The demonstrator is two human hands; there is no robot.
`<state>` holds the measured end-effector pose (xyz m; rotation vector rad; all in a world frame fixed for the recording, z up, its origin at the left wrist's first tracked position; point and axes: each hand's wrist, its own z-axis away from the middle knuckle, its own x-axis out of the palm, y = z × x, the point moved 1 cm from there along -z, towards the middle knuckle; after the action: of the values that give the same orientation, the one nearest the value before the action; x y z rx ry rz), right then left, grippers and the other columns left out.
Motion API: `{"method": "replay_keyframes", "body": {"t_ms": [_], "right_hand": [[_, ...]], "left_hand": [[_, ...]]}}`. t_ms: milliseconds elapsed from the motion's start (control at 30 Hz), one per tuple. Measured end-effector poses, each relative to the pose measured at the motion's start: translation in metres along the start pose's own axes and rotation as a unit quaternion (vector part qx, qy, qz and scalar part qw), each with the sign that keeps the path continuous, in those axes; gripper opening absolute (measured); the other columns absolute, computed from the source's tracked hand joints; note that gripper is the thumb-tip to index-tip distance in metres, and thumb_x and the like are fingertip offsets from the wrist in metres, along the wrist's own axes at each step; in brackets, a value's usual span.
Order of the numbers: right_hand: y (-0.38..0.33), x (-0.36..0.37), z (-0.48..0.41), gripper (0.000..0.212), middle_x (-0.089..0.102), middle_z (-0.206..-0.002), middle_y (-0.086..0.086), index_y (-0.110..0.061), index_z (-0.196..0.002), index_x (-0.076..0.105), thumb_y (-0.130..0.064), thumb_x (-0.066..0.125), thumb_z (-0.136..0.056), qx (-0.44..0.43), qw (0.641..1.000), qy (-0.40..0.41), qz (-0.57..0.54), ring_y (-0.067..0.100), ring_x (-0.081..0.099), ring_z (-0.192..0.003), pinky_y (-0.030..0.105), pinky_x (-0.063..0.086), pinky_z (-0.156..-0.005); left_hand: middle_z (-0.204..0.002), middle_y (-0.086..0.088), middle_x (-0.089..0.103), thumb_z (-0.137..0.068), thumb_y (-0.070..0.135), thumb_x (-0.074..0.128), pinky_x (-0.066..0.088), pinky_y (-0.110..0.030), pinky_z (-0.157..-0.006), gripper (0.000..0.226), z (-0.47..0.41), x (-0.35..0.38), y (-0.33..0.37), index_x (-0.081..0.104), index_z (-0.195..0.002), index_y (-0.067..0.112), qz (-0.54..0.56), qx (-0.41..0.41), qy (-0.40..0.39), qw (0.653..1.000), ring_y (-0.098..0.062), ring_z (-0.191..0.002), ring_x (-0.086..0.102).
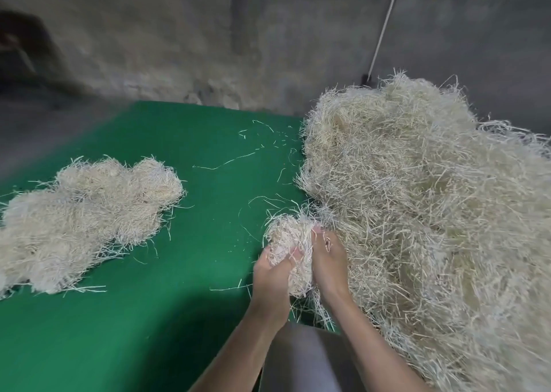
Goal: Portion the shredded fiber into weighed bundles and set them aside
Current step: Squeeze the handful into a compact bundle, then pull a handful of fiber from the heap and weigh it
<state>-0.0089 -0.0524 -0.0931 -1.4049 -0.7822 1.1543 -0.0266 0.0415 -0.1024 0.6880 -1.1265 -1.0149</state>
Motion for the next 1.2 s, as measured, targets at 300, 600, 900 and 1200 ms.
{"method": "replay_keyframes", "body": {"t_ms": [300,600,900,1200], "right_hand": [[-0.009,0.090,0.006,0.069,0.063,-0.105,0.012,-0.002,-0.143,0.027,-0.048,0.045,-0.094,-0.021,0.976,-0.126,0.175,0.022,0.063,-0.095,0.043,0.051,-0.090],[0.010,0.202,0.010,0.022,0.062,-0.108,-0.003,-0.021,-0.114,0.056,-0.027,0.055,-0.094,0.124,0.964,-0.228,-0.057,0.018,0.060,-0.098,0.040,0.049,-0.094],[0.073,0.257,0.028,0.055,0.012,-0.154,-0.001,-0.026,-0.144,0.026,-0.036,0.047,-0.094,-0.161,0.757,-0.378,0.507,0.021,0.014,-0.141,0.034,0.027,-0.114],[0.078,0.260,0.024,0.064,0.006,-0.154,-0.002,-0.026,-0.146,0.015,-0.040,0.046,-0.092,-0.197,0.706,-0.389,0.558,0.023,0.010,-0.140,0.032,0.031,-0.112]], "left_hand": [[-0.130,-0.004,0.054,-0.092,0.024,0.055,0.038,-0.044,-0.105,0.043,-0.015,-0.075,0.037,0.046,-0.134,0.016,-0.138,0.031,0.178,0.974,-0.022,-0.118,0.052],[-0.098,-0.012,0.071,-0.080,-0.005,0.060,0.057,-0.031,-0.057,0.033,-0.039,-0.244,0.079,0.058,-0.107,0.015,0.059,0.060,0.180,0.980,-0.024,-0.079,0.071],[-0.077,-0.001,0.059,-0.083,-0.005,0.058,0.050,-0.014,-0.051,0.027,-0.113,-0.370,0.096,0.053,-0.097,0.017,-0.326,0.079,0.223,0.915,-0.014,-0.060,0.057],[-0.124,-0.009,0.054,-0.085,0.021,0.060,0.044,-0.051,-0.096,0.045,-0.101,-0.360,0.088,0.055,-0.129,0.020,-0.601,0.220,0.361,0.678,-0.032,-0.114,0.051]]}}
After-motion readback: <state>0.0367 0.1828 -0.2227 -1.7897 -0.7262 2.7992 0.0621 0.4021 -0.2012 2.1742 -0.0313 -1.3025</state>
